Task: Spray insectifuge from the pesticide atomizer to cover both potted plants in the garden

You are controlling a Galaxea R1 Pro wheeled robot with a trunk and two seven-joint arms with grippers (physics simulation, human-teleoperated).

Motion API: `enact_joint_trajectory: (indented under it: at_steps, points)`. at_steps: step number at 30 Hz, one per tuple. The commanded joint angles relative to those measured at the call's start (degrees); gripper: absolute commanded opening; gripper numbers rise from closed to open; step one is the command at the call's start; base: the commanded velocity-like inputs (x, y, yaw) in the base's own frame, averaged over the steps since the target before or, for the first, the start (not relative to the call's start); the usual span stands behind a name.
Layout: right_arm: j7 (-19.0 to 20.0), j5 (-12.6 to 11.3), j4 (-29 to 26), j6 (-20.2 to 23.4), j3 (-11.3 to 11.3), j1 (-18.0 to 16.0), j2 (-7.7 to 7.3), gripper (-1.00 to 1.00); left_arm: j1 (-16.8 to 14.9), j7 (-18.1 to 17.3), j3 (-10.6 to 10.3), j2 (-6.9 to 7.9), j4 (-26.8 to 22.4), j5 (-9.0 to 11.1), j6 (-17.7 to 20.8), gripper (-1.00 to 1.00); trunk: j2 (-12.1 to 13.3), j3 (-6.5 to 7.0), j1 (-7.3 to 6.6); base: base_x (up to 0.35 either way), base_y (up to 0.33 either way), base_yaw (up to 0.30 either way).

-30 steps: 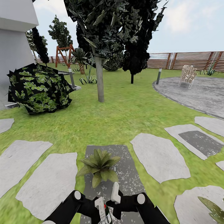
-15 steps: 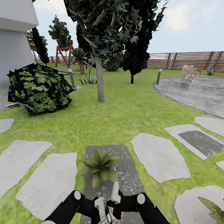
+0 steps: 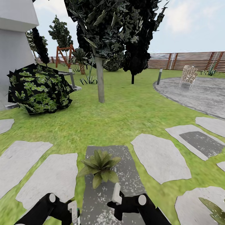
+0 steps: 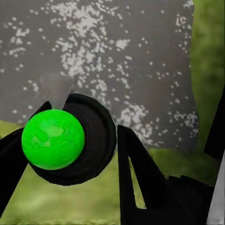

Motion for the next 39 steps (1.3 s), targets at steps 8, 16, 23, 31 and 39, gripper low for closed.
enact_joint_trajectory:
  at_steps: [8,16,23,31,39]
  points:
    - [-7.46,-0.98,7.06,-0.57,-7.92,0.15,-4.49,1.00,0.38,0.25,3.35,0.96,0.57,0.32,6.97,-1.00,-0.02,-0.05,-0.01,0.000,0.000,0.000]
    - [-19.96,-1.34,16.42,-1.00,-26.51,0.40,-8.60,1.00,0.39,0.30,14.56,0.20,3.60,0.36,10.57,-1.00,-0.02,-0.05,-0.01,0.000,0.000,0.000]
    - [-45.08,-1.25,31.94,-8.84,-28.22,0.51,-8.83,1.00,0.21,-0.02,16.48,-1.15,2.88,0.03,30.86,-1.00,-0.02,-0.05,-0.01,0.000,0.000,0.000]
    - [-49.60,-1.08,35.64,-15.12,-28.28,1.76,-9.12,1.00,-0.53,0.06,15.51,-1.68,2.51,-0.93,40.98,-1.00,-0.02,-0.05,-0.01,0.000,0.000,0.000]
    - [-49.72,-1.31,35.75,-15.26,-28.30,2.35,-9.04,1.00,-1.93,-0.09,11.47,-4.79,-9.26,-4.73,51.23,-1.00,-0.02,-0.05,-0.01,0.000,0.000,0.000]
